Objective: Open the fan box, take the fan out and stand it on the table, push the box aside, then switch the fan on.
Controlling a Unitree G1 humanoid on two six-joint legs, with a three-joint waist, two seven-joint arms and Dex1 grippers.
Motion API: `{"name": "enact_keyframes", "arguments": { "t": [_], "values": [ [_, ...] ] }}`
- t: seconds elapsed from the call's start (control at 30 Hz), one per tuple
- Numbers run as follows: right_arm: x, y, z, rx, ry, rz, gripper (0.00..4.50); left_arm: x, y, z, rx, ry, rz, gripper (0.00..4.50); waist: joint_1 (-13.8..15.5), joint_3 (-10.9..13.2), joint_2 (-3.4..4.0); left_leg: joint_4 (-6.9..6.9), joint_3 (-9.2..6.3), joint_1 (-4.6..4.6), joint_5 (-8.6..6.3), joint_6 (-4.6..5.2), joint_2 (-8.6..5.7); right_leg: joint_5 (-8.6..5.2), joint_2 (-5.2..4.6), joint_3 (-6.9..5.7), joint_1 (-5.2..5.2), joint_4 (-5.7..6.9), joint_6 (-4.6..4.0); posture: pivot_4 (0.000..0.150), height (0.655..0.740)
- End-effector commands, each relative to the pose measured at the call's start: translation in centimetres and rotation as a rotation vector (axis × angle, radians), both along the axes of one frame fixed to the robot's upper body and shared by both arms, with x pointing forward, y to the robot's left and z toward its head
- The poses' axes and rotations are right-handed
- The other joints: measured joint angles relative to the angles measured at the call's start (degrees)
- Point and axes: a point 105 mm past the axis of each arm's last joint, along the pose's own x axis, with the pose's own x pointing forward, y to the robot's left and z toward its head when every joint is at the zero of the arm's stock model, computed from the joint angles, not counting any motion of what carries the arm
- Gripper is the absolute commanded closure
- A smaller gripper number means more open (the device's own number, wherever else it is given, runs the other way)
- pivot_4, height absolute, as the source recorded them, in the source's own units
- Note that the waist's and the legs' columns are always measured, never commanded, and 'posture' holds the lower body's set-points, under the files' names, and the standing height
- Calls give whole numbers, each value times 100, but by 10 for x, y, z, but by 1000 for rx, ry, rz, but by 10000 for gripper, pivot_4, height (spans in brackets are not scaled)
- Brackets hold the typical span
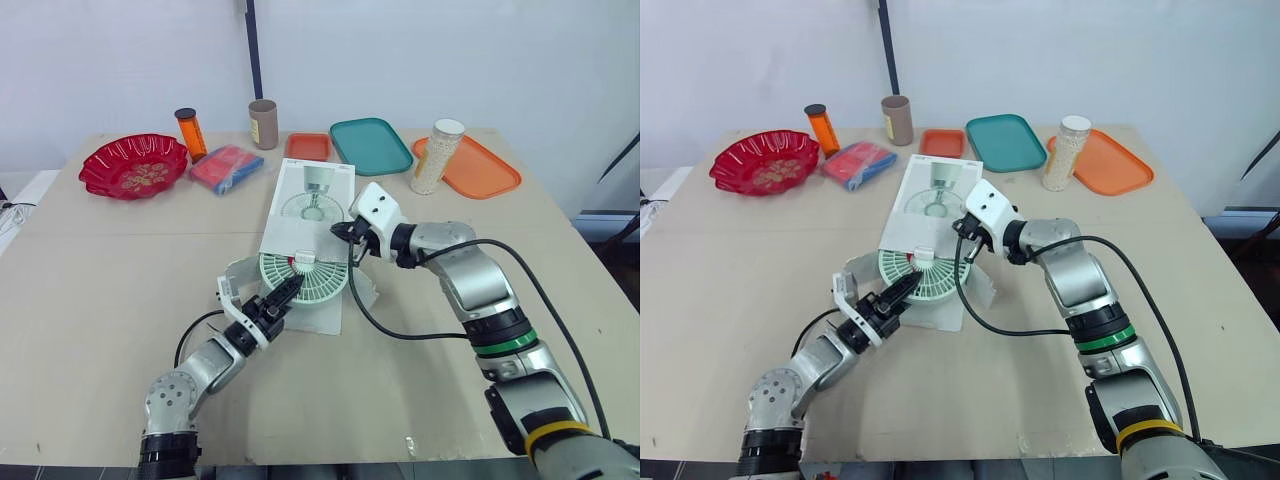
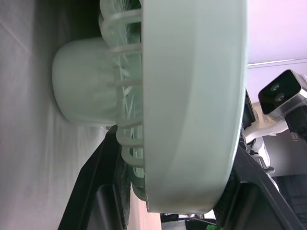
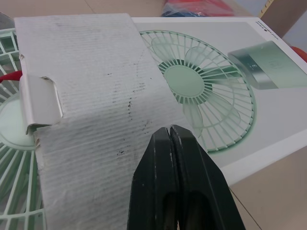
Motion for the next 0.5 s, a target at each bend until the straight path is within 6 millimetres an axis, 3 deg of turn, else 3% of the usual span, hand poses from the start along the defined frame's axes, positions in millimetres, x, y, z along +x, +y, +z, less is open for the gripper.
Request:
{"name": "enact_keyframes", "arguments": {
  "t": [0.03, 0.5],
  "values": [
    [0, 0, -11, -20, 32, -4, 45000, -9, 5, -1, 12, 10, -14, 28990, -1, 0, 0, 0, 0, 0, 0, 0, 0, 0, 0, 0, 0, 0, 0, 1500, 7400],
    [0, 1, -9, -24, 29, 7, 45000, -60, 19, -5, 26, 90, -81, 28990, -9, 1, -1, -2, -2, 0, -8, 7, 4, 0, 2, 0, 0, -4, -1, 1500, 7400]
  ]
}}
